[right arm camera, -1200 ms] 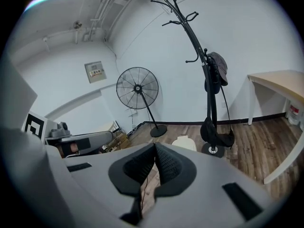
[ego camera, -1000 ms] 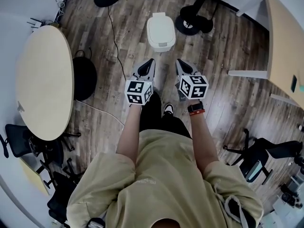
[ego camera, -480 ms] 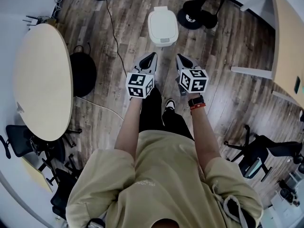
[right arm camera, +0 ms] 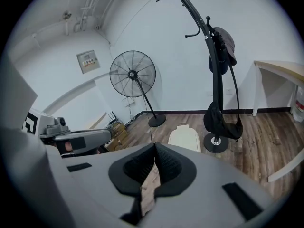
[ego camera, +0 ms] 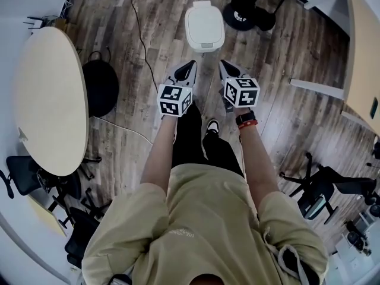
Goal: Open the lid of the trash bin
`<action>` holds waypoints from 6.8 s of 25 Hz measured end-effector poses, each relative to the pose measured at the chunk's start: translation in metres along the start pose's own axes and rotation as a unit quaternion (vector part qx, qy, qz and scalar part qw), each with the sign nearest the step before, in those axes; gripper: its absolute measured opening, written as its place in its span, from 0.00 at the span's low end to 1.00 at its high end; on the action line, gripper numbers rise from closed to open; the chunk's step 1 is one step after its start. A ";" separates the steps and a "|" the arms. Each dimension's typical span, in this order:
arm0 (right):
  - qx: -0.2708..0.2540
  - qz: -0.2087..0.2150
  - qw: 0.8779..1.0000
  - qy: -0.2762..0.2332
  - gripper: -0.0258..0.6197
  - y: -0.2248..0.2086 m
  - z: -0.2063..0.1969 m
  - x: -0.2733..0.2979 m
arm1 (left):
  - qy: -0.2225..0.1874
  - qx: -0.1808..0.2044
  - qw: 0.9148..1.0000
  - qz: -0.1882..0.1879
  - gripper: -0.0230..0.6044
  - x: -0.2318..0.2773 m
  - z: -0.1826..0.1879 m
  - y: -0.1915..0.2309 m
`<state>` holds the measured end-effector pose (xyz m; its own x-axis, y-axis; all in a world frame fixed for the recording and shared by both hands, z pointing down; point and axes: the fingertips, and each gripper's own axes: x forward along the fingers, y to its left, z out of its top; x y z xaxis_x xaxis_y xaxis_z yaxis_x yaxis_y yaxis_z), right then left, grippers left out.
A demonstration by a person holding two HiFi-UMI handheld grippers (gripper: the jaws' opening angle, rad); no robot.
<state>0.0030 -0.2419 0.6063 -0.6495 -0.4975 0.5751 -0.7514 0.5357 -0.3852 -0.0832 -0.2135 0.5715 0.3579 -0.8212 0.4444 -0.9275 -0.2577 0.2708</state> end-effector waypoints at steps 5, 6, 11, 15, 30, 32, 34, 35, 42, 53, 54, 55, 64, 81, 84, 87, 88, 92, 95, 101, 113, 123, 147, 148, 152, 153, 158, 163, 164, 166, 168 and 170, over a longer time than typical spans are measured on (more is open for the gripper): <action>0.007 0.002 1.000 0.011 0.04 -0.006 -0.008 0.013 | 0.002 -0.002 1.000 -0.001 0.08 0.010 -0.006 0.010; 0.008 0.003 1.000 0.013 0.04 -0.007 -0.009 0.016 | 0.002 -0.002 1.000 -0.002 0.08 0.012 -0.007 0.011; 0.013 0.004 1.000 0.024 0.04 -0.017 -0.015 0.032 | 0.007 -0.001 1.000 -0.007 0.08 0.026 -0.014 0.017; 0.016 0.004 0.999 0.031 0.04 -0.020 -0.017 0.044 | 0.011 -0.002 1.000 -0.010 0.08 0.035 -0.017 0.023; 0.014 0.011 0.998 0.066 0.04 -0.042 -0.036 0.106 | 0.028 -0.004 0.999 -0.024 0.08 0.078 -0.038 0.054; 0.015 0.011 0.997 0.071 0.04 -0.047 -0.040 0.114 | 0.030 -0.005 0.999 -0.027 0.08 0.083 -0.042 0.058; 0.020 0.011 0.997 0.074 0.04 -0.051 -0.044 0.121 | 0.033 -0.006 0.999 -0.029 0.08 0.088 -0.046 0.061; 0.023 0.010 0.997 0.075 0.04 -0.054 -0.045 0.125 | 0.034 -0.006 0.999 -0.030 0.08 0.091 -0.048 0.063; 0.038 0.002 0.996 0.083 0.04 -0.070 -0.059 0.150 | 0.039 -0.011 0.998 -0.039 0.08 0.111 -0.061 0.082; 0.044 0.004 0.994 0.102 0.04 -0.086 -0.083 0.197 | 0.034 -0.023 0.998 -0.037 0.08 0.150 -0.079 0.114; 0.046 0.005 0.994 0.102 0.04 -0.089 -0.085 0.201 | 0.032 -0.027 0.999 -0.035 0.08 0.153 -0.080 0.116; 0.050 0.005 0.993 0.103 0.04 -0.093 -0.087 0.205 | 0.029 -0.030 0.999 -0.034 0.08 0.157 -0.080 0.118; 0.084 0.003 0.989 0.120 0.04 -0.113 -0.107 0.241 | 0.033 -0.008 0.998 -0.048 0.08 0.183 -0.092 0.142; 0.095 -0.023 0.985 0.142 0.04 -0.153 -0.141 0.306 | 0.056 0.015 0.995 -0.080 0.08 0.237 -0.146 0.163; 0.095 -0.028 0.985 0.144 0.04 -0.160 -0.145 0.318 | 0.058 0.016 0.995 -0.083 0.08 0.248 -0.155 0.171; 0.083 -0.028 0.985 0.149 0.04 -0.167 -0.150 0.328 | 0.059 0.016 0.994 -0.087 0.08 0.257 -0.164 0.174; 0.080 -0.029 0.985 0.152 0.04 -0.168 -0.151 0.331 | 0.060 0.017 0.994 -0.089 0.08 0.258 -0.166 0.174; 0.093 -0.030 0.983 0.154 0.04 -0.165 -0.160 0.341 | 0.075 0.034 0.992 -0.096 0.08 0.255 -0.179 0.176; 0.103 -0.034 0.982 0.155 0.04 -0.172 -0.165 0.344 | 0.080 0.034 0.991 -0.097 0.08 0.260 -0.184 0.175; 0.095 -0.039 0.981 0.162 0.04 -0.179 -0.170 0.352 | 0.081 0.027 0.991 -0.103 0.08 0.261 -0.192 0.178; 0.073 -0.041 0.981 0.176 0.04 -0.182 -0.181 0.360 | 0.088 0.026 0.991 -0.099 0.08 0.264 -0.202 0.178; 0.057 -0.050 0.980 0.181 0.06 -0.185 -0.189 0.361 | 0.094 0.021 0.990 -0.099 0.08 0.266 -0.212 0.179; -0.005 -0.057 0.976 0.208 0.06 -0.183 -0.182 0.347 | 0.107 0.024 0.990 -0.092 0.08 0.242 -0.205 0.179; -0.012 -0.060 0.975 0.212 0.06 -0.181 -0.177 0.339 | 0.108 0.023 0.990 -0.088 0.08 0.236 -0.199 0.179; -0.022 -0.060 0.979 0.193 0.06 -0.171 -0.148 0.297 | 0.098 0.014 0.993 -0.068 0.08 0.215 -0.167 0.173; -0.017 -0.061 0.980 0.186 0.06 -0.169 -0.141 0.284 | 0.097 0.013 0.993 -0.066 0.08 0.209 -0.160 0.167; -0.010 -0.048 0.986 0.160 0.06 -0.140 -0.111 0.224 | 0.092 0.010 0.994 -0.059 0.08 0.165 -0.126 0.136; -0.050 -0.037 0.990 0.129 0.06 -0.101 -0.076 0.165 | 0.074 -0.005 0.996 -0.040 0.08 0.129 -0.090 0.096; -0.050 -0.035 0.991 0.121 0.06 -0.094 -0.071 0.153 | 0.071 -0.003 0.997 -0.039 0.08 0.122 -0.083 0.087; -0.044 -0.033 0.993 0.105 0.06 -0.083 -0.058 0.132 | 0.064 0.001 0.997 -0.037 0.08 0.107 -0.070 0.072; -0.041 -0.032 0.995 0.089 0.06 -0.072 -0.044 0.110 | 0.058 0.000 0.998 -0.033 0.08 0.089 -0.058 0.061; -0.039 -0.032 0.996 0.072 0.06 -0.062 -0.029 0.086 | 0.054 -0.009 0.998 -0.029 0.08 0.069 -0.047 0.049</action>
<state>-0.0028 -0.2981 0.7002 -0.5733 -0.4326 0.6958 -0.7755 0.5605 -0.2905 -0.0985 -0.2588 0.6552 0.4221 -0.7450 0.5165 -0.9028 -0.2939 0.3139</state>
